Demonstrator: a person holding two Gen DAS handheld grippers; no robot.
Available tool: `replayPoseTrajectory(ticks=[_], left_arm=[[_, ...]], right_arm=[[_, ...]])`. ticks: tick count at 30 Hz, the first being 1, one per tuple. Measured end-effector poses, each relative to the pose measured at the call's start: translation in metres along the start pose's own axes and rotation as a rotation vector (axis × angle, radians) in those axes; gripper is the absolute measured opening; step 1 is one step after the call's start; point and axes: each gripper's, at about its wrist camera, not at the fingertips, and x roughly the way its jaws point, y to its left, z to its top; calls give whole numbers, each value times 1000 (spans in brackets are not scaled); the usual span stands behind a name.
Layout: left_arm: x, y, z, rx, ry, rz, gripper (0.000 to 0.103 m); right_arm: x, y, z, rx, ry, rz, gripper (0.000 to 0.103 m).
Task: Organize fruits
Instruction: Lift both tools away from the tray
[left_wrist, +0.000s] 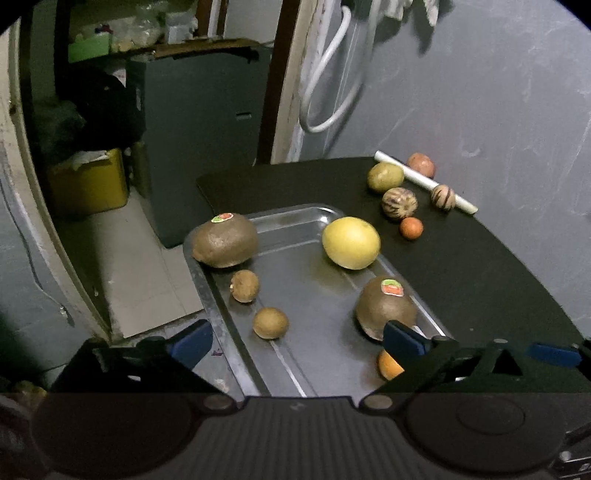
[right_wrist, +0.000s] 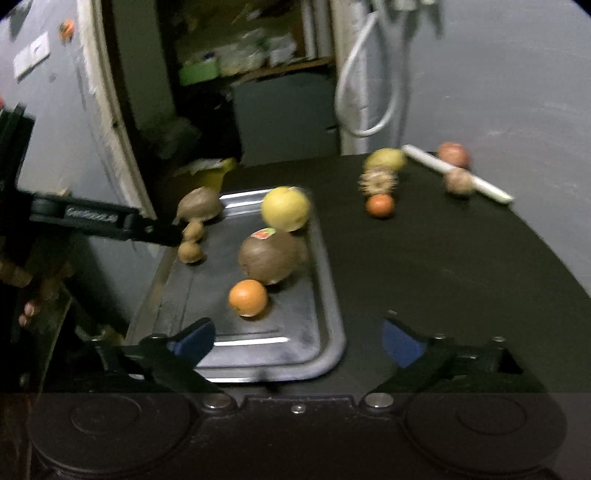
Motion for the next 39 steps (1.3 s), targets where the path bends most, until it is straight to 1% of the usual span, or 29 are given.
replayPoseTrajectory(ticks=[2, 6, 10, 14, 16, 18, 20, 23, 27, 33, 36, 39], left_arm=[[-13, -7, -5, -3, -12, 10, 102], [-41, -24, -18, 9, -21, 25, 102], [-70, -39, -37, 37, -27, 21, 102], [-94, -50, -61, 55, -13, 17, 102], [-104, -52, -70, 60, 1, 12, 102], [-112, -54, -79, 76, 26, 12, 102], [-117, -57, -85, 104, 57, 33, 102], [-119, -55, -89, 143, 98, 62, 102], [-117, -45, -85, 153, 134, 87, 102], [-101, -20, -58, 175, 152, 74, 102], [-79, -6, -39, 204, 163, 44, 102], [-46, 8, -12, 242, 175, -2, 102]], right_arm=[[-20, -5, -7, 28, -20, -21, 102], [-64, -11, -23, 78, -55, -78, 102], [-103, -11, -41, 123, -79, -124, 102], [-133, -12, -59, 168, -71, -167, 102], [-144, -11, -68, 192, -57, -204, 102], [-151, -11, -76, 233, -24, -254, 102], [-155, -14, -84, 293, 5, -282, 102], [-161, -16, -95, 372, 16, -286, 102], [-162, -16, -102, 429, 20, -311, 102], [-149, -13, -101, 506, 5, -352, 102], [-131, -9, -93, 534, -1, -393, 102], [-110, -2, -81, 553, -9, -445, 102]])
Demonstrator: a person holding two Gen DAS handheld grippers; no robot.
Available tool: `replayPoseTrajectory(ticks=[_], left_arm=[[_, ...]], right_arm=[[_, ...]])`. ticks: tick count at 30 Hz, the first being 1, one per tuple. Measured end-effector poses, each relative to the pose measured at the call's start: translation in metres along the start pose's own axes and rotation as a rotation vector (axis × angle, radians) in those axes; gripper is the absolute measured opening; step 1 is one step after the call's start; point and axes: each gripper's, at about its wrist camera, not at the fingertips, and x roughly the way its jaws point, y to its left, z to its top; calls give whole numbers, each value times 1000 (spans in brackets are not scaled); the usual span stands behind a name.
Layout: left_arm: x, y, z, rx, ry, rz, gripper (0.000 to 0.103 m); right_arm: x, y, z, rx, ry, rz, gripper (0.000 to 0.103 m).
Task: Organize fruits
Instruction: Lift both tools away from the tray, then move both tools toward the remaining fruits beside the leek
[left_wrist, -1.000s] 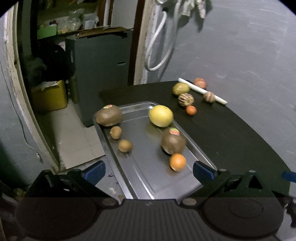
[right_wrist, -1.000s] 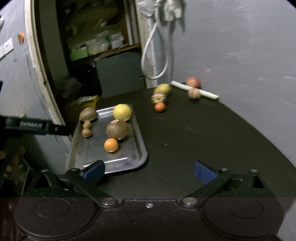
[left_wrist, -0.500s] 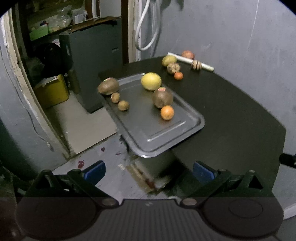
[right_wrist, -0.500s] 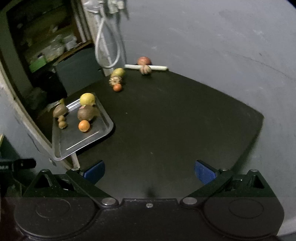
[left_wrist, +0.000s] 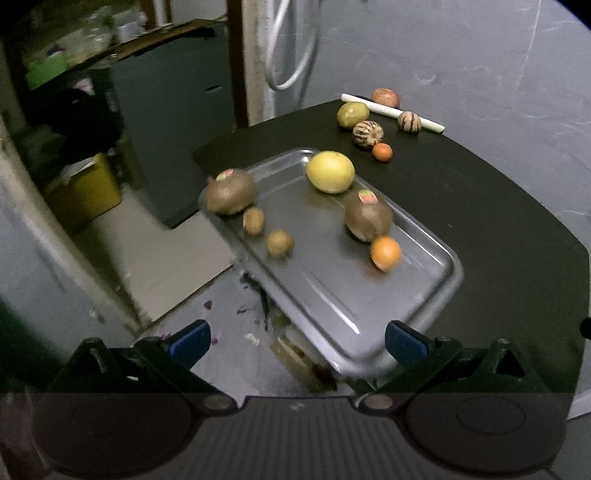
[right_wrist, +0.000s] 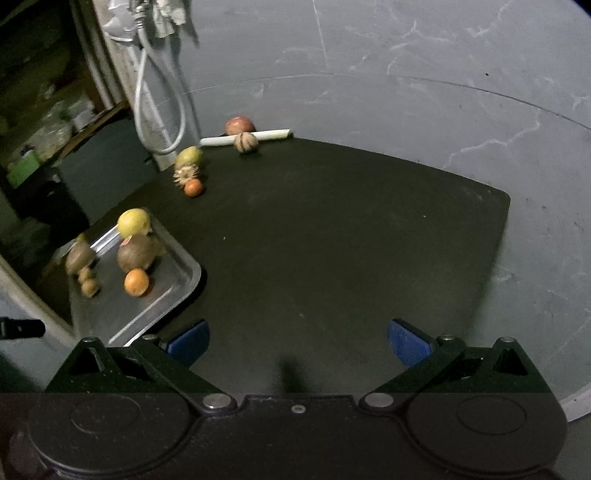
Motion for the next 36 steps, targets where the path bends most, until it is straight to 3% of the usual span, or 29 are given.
replayPoseTrajectory(ticks=[8, 14, 20, 28, 36], left_arm=[[69, 64, 103, 227, -57, -212, 102], [104, 85, 162, 330, -33, -288, 102], [124, 88, 190, 323, -36, -344, 102], [119, 80, 216, 374, -43, -369, 102], [159, 72, 250, 463, -24, -490, 102]], right_arm=[[31, 82, 14, 170, -126, -127, 102], [37, 143, 34, 119, -146, -178, 102], [53, 176, 52, 16, -118, -156, 102], [82, 191, 80, 5, -148, -78, 102], [125, 208, 102, -18, -92, -125, 102]])
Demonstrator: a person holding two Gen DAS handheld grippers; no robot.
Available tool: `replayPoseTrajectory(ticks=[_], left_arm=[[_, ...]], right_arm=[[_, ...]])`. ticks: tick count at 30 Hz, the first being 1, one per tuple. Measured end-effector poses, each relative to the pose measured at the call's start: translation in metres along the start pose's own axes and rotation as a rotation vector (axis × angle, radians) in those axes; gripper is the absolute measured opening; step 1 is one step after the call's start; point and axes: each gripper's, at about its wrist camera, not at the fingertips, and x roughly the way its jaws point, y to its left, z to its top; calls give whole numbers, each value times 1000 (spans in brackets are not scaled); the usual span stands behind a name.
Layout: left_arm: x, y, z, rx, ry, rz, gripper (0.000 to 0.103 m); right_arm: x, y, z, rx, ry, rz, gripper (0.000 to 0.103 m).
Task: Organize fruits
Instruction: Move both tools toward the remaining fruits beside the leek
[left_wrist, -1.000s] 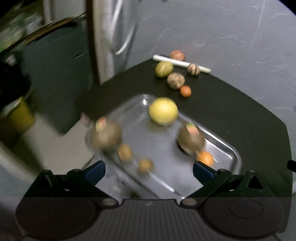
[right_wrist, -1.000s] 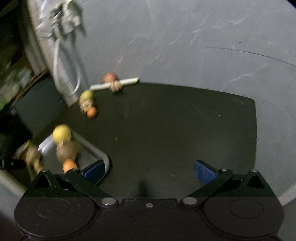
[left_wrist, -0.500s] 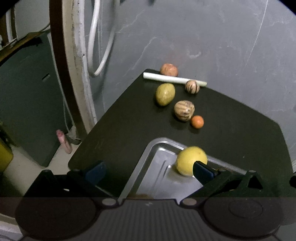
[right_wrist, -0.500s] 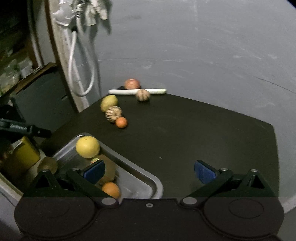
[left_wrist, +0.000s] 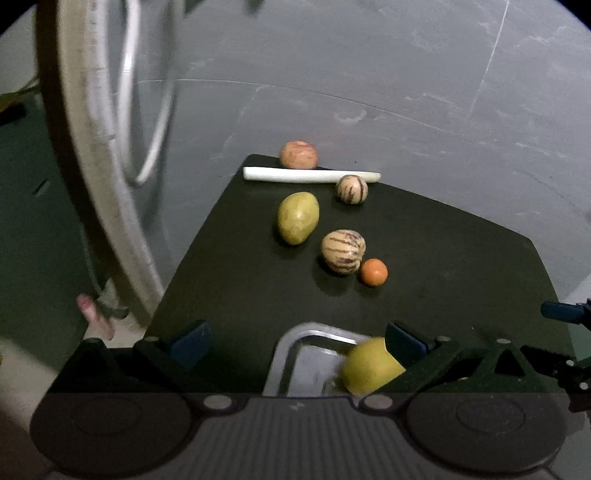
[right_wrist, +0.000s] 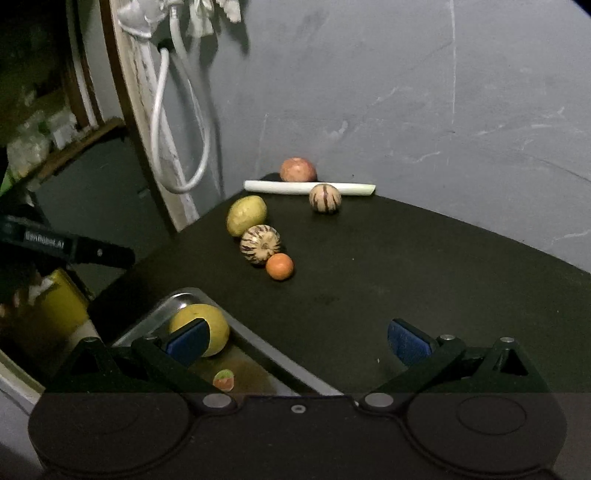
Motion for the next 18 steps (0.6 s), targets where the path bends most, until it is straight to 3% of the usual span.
replayPoseTrajectory(ticks=[8, 18], left_arm=[[56, 28, 36, 91, 55, -140, 102], [99, 27, 52, 65, 115, -257, 102]], right_arm=[[37, 22, 15, -20, 37, -83, 102], [71, 27, 28, -116, 98, -92, 102]])
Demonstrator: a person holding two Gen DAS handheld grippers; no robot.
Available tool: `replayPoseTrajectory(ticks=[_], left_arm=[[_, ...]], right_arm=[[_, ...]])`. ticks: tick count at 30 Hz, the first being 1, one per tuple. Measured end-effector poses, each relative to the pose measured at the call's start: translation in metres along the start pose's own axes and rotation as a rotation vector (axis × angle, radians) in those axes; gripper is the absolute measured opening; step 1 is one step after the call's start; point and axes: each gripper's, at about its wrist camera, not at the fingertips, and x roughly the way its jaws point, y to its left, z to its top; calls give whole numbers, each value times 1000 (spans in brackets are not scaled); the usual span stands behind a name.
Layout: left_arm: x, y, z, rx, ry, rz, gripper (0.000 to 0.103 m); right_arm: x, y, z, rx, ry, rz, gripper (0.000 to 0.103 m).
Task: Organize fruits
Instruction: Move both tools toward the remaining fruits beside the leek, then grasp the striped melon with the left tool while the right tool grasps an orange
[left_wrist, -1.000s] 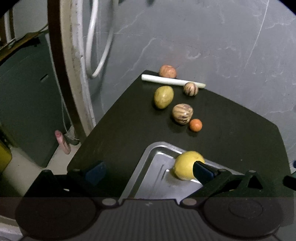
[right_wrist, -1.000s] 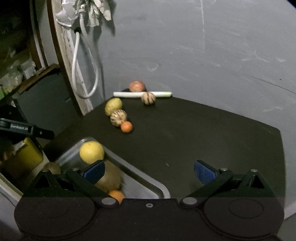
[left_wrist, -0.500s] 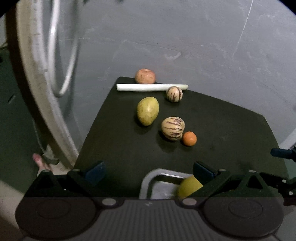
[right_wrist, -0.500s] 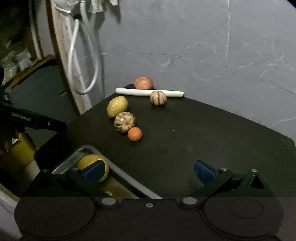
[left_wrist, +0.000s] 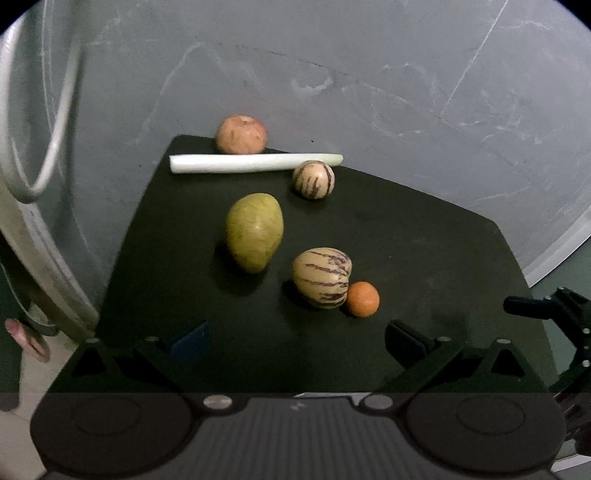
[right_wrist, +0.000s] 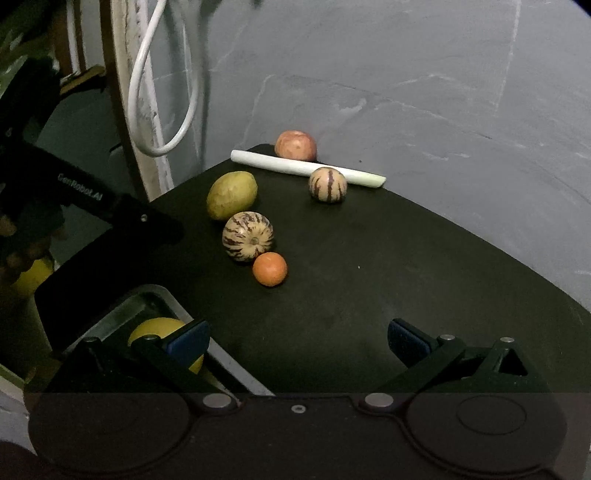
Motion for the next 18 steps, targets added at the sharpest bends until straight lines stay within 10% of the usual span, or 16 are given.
replayPoseTrajectory(ticks=[18], left_arm=[[32, -7, 91, 245, -11, -32, 102]], right_arm=[[65, 12, 30, -93, 16, 50, 92]])
